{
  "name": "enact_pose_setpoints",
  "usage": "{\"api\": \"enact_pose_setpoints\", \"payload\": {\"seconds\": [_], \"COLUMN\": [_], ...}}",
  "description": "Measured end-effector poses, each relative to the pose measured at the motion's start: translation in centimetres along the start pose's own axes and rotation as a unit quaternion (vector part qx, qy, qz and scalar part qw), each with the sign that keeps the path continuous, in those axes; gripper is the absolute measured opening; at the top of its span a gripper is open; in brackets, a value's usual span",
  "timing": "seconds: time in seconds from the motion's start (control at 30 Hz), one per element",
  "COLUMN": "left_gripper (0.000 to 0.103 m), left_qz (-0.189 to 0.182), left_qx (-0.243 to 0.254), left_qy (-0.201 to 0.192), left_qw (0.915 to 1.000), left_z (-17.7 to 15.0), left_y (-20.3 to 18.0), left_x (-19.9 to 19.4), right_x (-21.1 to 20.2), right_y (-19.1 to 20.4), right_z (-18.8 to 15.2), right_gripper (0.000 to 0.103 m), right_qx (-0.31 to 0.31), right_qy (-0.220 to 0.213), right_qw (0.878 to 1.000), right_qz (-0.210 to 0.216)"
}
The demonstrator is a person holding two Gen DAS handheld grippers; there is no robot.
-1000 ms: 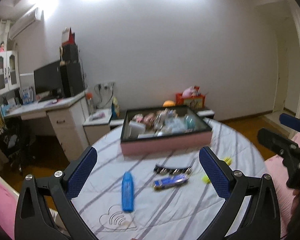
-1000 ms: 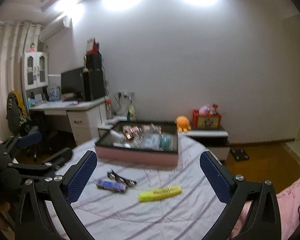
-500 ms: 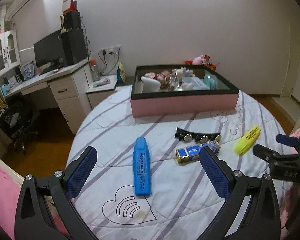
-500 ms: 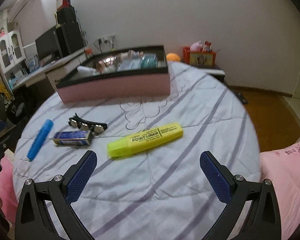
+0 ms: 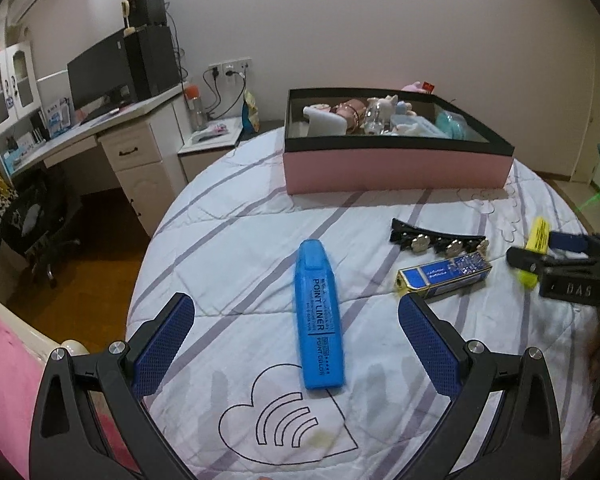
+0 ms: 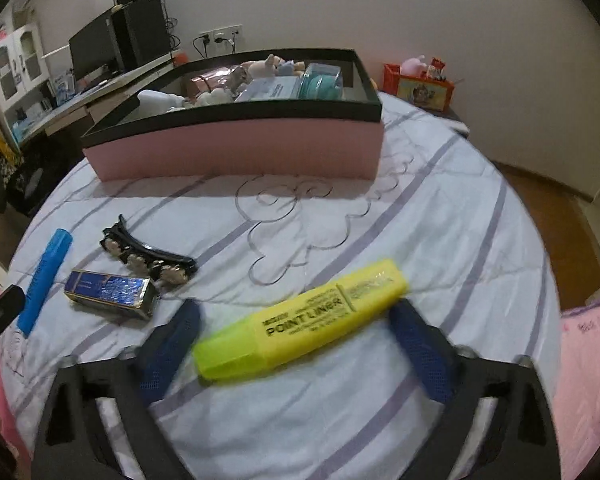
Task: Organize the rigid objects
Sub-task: 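Grasp the blue highlighter with the left gripper while the right gripper grasps the yellow highlighter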
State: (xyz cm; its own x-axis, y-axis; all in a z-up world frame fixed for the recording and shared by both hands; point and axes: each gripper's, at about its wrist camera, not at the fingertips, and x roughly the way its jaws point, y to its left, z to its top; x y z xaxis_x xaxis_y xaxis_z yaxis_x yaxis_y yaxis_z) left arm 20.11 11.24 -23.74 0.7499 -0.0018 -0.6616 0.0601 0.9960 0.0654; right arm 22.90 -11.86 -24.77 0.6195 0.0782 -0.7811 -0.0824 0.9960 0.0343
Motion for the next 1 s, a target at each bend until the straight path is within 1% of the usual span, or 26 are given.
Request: {"api": "enact_pose_setpoints", "payload": {"seconds": [0.07,0.1,0.13,0.17,0.2,0.23,0.27,0.37,0.43,0.6,0.67,0.73,0.77,0.8,0.87,0.9,0.97,1.0], "left_gripper": [0.103,0.103,0.103,0.103,0.103,0.103,0.103,0.103,0.103,0.103,0.103,0.102,0.1,0.097,0.086,0.076,0.062,0.049], "left_qz": [-0.001,-0.002,-0.003,-0.003,-0.004,-0.003,-0.001,0.002,0.004,0.004,0.01,0.016,0.014,0.01,0.003,-0.004,-0.009,-0.016], "left_qx": [0.0,-0.001,-0.001,-0.002,-0.003,-0.003,-0.005,-0.018,-0.031,-0.049,-0.047,-0.037,-0.032,-0.028,-0.028,-0.026,-0.018,-0.016], "left_qy": [0.003,0.005,0.007,0.007,0.008,0.011,0.012,0.02,0.023,0.05,0.061,0.056,0.062,0.071,0.066,0.063,0.058,0.054], "left_qw": [1.0,1.0,1.0,1.0,1.0,0.9999,0.9999,0.9996,0.9993,0.9976,0.997,0.9976,0.9975,0.9971,0.9974,0.9976,0.9981,0.9983], "left_z": [0.0,-0.1,-0.1,-0.1,-0.2,-0.2,-0.3,-0.5,-0.6,-0.8,-0.7,-0.2,-0.1,0.0,0.1,0.1,0.1,0.1], "left_y": [0.1,0.2,0.2,0.3,0.3,0.4,0.5,1.0,1.4,2.0,1.9,1.5,1.4,1.2,1.1,1.0,0.6,0.5], "left_x": [0.2,0.4,0.5,0.6,0.6,0.8,0.9,1.4,1.8,3.7,4.1,4.2,4.6,5.0,4.8,4.7,4.3,4.1], "right_x": [-0.1,-0.3,-0.4,-0.5,-0.7,-1.0,-1.1,-1.0,-0.9,0.0,0.1,0.2,0.2,0.2,0.3,0.3,0.2,0.1], "right_y": [-0.4,-0.7,-0.8,-1.1,-1.5,-1.9,-2.1,-2.6,-2.3,-1.9,-2.2,-2.6,-2.7,-2.7,-2.7,-2.7,-2.7,-2.7], "right_z": [0.1,0.1,0.0,0.0,0.0,-0.2,-0.3,-0.4,-0.2,0.5,0.7,0.7,0.7,0.7,0.7,0.7,0.8,0.8], "right_gripper": [0.069,0.063,0.053,0.045,0.041,0.033,0.029,0.029,0.029,0.029,0.03,0.031,0.031,0.032,0.032,0.032,0.032,0.032], "right_qx": [-0.008,-0.01,-0.015,-0.017,-0.012,-0.009,-0.01,0.003,0.002,-0.006,-0.005,0.002,0.003,0.003,0.003,0.002,0.001,0.0], "right_qy": [0.001,-0.001,0.0,0.0,-0.002,0.0,0.0,-0.002,-0.008,-0.006,-0.004,-0.004,-0.003,-0.003,-0.002,-0.003,-0.005,-0.006], "right_qw": [1.0,1.0,1.0,1.0,1.0,1.0,1.0,1.0,0.999,0.999,0.999,0.999,1.0,1.0,1.0,1.0,1.0,1.0], "right_qz": [-0.005,-0.01,-0.016,-0.016,-0.009,-0.009,-0.015,-0.019,-0.034,-0.046,-0.042,-0.032,-0.03,-0.028,-0.027,-0.026,-0.025,-0.026]}}
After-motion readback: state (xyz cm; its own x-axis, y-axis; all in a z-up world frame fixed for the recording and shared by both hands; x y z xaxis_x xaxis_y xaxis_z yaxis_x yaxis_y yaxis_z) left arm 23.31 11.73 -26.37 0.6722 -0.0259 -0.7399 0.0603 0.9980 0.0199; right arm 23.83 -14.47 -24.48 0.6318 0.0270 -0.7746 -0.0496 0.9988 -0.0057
